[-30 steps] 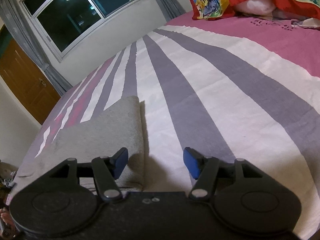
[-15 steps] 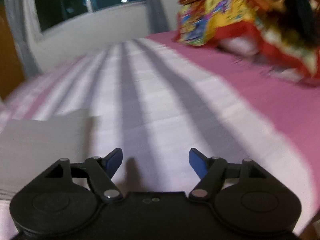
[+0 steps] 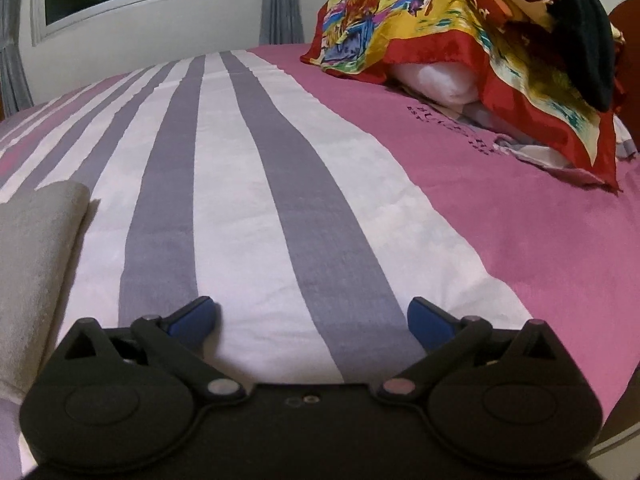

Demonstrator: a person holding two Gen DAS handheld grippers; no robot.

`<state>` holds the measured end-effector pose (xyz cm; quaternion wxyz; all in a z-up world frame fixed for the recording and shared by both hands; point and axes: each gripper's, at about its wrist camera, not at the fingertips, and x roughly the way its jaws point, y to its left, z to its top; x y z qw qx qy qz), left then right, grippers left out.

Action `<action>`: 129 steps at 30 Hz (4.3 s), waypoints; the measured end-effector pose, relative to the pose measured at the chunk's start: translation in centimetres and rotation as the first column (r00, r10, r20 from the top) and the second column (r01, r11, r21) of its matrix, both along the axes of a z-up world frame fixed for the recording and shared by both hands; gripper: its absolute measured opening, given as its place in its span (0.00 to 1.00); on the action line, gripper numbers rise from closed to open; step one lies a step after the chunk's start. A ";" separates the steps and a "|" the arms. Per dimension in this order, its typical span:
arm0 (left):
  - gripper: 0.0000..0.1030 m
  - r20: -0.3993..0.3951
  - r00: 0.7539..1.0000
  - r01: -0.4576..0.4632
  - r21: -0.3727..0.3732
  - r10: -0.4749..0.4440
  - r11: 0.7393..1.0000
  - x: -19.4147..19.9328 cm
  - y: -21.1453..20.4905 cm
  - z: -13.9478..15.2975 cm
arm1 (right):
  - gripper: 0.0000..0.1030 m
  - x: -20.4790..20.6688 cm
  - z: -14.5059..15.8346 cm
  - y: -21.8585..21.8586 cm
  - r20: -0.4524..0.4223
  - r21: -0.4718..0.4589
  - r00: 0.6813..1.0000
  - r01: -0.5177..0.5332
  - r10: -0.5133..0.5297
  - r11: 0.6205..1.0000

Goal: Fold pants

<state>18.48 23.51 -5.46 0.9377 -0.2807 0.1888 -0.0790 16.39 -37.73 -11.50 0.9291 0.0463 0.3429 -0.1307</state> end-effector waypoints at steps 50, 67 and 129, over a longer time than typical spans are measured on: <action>0.94 -0.253 0.952 0.268 0.419 -0.172 0.868 -7.1 -11.7 -5.5 | 0.62 -5.3 5.8 6.0 0.267 0.350 0.902 -0.420 0.341 0.837; 0.94 -0.244 0.958 0.248 0.451 -0.149 0.857 -3.9 -13.1 -8.0 | 0.16 0.4 5.2 11.7 0.136 0.409 0.920 -0.389 0.367 0.825; 0.94 -0.310 0.933 0.321 0.481 -0.185 0.816 -2.8 -13.8 -7.6 | 0.44 -1.6 2.8 9.5 0.099 0.421 0.948 -0.315 0.303 0.851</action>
